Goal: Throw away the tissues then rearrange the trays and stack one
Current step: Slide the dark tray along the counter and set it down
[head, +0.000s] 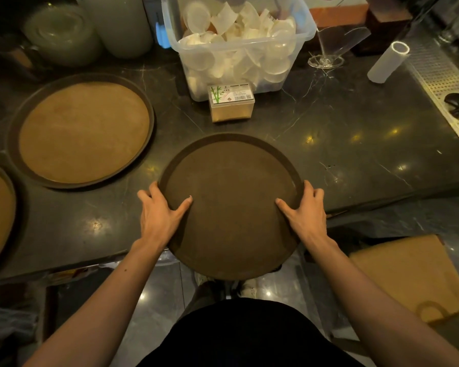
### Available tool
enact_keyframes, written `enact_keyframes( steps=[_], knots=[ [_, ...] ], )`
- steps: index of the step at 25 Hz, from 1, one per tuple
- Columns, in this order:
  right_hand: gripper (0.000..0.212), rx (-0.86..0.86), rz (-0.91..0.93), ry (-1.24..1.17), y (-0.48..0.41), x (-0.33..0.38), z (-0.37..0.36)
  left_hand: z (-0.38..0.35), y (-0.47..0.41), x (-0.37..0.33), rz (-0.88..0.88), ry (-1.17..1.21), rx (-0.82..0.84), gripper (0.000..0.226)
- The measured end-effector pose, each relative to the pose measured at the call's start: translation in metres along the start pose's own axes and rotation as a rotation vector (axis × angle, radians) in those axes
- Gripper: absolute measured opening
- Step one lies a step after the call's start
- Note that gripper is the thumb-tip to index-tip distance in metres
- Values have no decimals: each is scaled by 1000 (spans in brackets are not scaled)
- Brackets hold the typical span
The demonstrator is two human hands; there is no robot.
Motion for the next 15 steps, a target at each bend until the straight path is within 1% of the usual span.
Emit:
enact_keyframes(
  steps=[5, 9, 15],
  knots=[
    [90, -57, 31, -66, 5, -1, 15, 6, 15, -5, 4, 55, -63, 101],
    [90, -90, 84, -82, 9, 2, 28, 15, 34, -15, -12, 91, -120, 98],
    [89, -114, 173, -122, 14, 9, 43, 33, 68, -20, -9, 138, -244, 97]
  ],
)
Point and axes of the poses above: each hand's wrist, its own y-axis away from the middle knuckle, its own z-axis out of the back of the hand, x = y × z, the point moved 10 cm from there along -y, towards the middle knuckle, and after that the axes turned 7 degrees about y, right-handed, at the moved point
